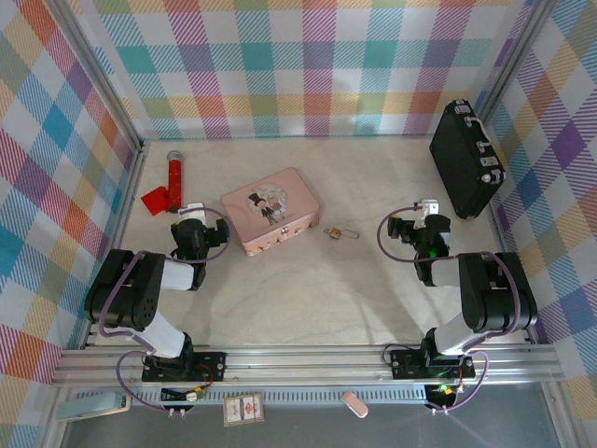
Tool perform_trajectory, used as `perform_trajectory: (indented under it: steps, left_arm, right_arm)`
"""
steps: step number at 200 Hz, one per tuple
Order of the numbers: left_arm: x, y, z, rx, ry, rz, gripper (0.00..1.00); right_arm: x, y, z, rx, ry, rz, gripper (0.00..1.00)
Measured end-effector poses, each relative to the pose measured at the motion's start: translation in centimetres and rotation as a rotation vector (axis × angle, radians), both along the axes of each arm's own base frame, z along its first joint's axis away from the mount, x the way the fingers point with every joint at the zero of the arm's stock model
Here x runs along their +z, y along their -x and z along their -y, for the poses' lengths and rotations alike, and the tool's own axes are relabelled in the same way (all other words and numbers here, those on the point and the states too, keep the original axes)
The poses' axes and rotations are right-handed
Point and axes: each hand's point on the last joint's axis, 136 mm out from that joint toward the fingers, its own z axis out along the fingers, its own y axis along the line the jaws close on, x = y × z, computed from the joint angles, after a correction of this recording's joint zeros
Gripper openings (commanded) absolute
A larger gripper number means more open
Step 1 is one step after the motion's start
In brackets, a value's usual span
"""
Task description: Unlock the padlock with the key
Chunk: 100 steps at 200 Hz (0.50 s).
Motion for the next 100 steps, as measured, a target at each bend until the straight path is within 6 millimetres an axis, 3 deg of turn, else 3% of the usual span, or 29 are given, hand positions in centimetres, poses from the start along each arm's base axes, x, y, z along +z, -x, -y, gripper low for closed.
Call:
perform_trajectory:
  steps: [100]
  left_arm:
    - [-0.01, -0.02, 0.18, -0.010, 0.004, 0.000, 1.00]
  right_arm:
    - [0.01, 0.00, -0.05, 0.002, -0.001, 0.000, 0.99]
